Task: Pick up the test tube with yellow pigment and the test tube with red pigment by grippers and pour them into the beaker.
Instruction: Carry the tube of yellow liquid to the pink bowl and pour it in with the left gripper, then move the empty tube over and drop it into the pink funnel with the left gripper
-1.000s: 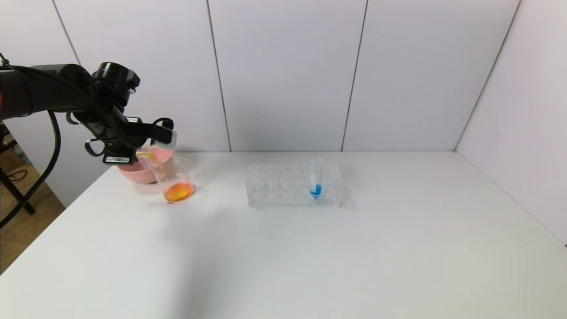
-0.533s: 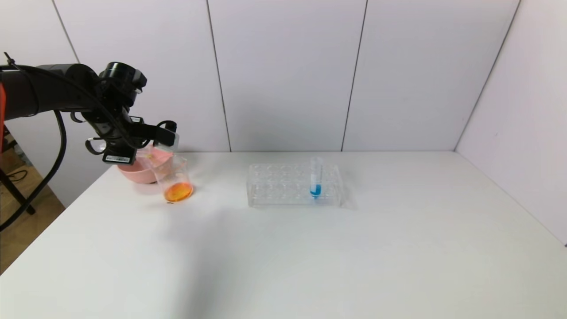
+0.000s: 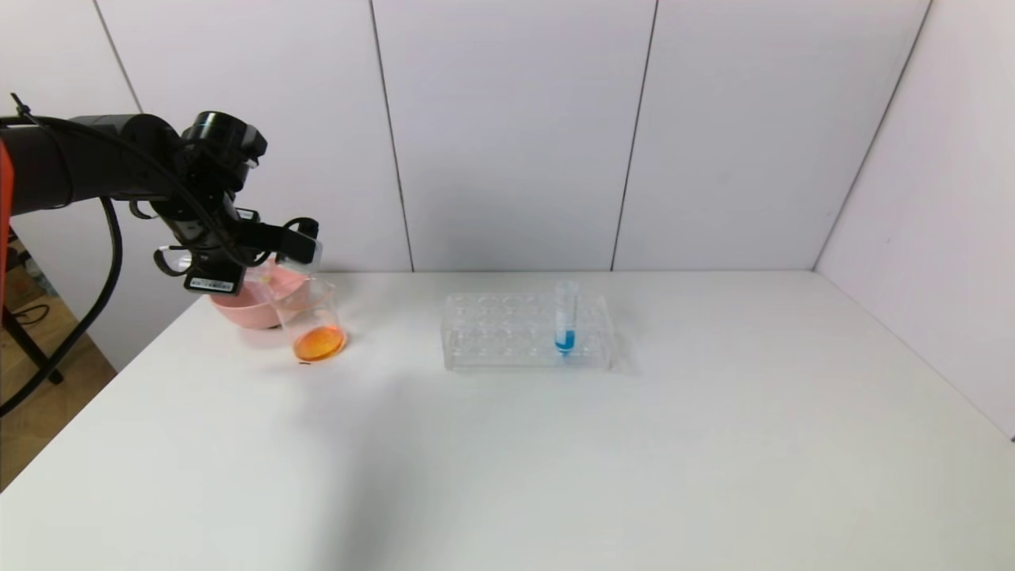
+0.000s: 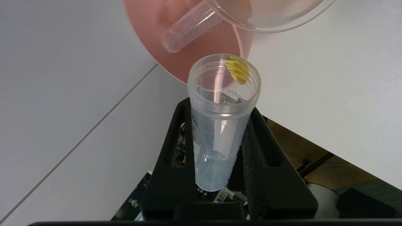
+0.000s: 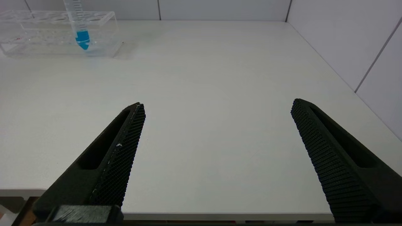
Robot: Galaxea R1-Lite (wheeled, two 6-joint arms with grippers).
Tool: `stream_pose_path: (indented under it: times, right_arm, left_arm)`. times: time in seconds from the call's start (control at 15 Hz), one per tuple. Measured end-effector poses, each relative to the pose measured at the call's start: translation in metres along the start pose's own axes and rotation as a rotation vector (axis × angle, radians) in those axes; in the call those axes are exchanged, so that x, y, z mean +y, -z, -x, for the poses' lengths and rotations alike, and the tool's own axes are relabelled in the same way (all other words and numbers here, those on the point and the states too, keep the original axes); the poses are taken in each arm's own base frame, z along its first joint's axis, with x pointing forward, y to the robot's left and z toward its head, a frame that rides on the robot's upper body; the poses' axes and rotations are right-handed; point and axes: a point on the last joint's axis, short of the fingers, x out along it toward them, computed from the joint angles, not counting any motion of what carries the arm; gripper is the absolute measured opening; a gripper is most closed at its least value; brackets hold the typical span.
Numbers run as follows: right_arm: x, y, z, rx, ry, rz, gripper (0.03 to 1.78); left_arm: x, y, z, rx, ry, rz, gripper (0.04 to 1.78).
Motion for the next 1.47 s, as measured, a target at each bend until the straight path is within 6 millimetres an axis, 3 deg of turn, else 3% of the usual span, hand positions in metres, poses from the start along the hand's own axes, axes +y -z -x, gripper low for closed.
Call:
stream_pose_path:
  times: [0.8,1.07,1.47]
  right_arm:
    - [0.0,0.0,0.0,0.0,0.0,0.0,1.7]
    - [0.0,0.0,0.0,0.0,0.0,0.0,1.7]
    - [0.0,0.0,0.0,0.0,0.0,0.0,1.7]
  left_arm:
    - [0.001,0.004,0.008,-0.045,-0.012,0.045,0.44]
    - [0.003,0.006,0.019,-0.191,-0.014,0.239,0.44]
    - [0.01,0.016,0.038,-0.232,-0.061,0.547,0.44]
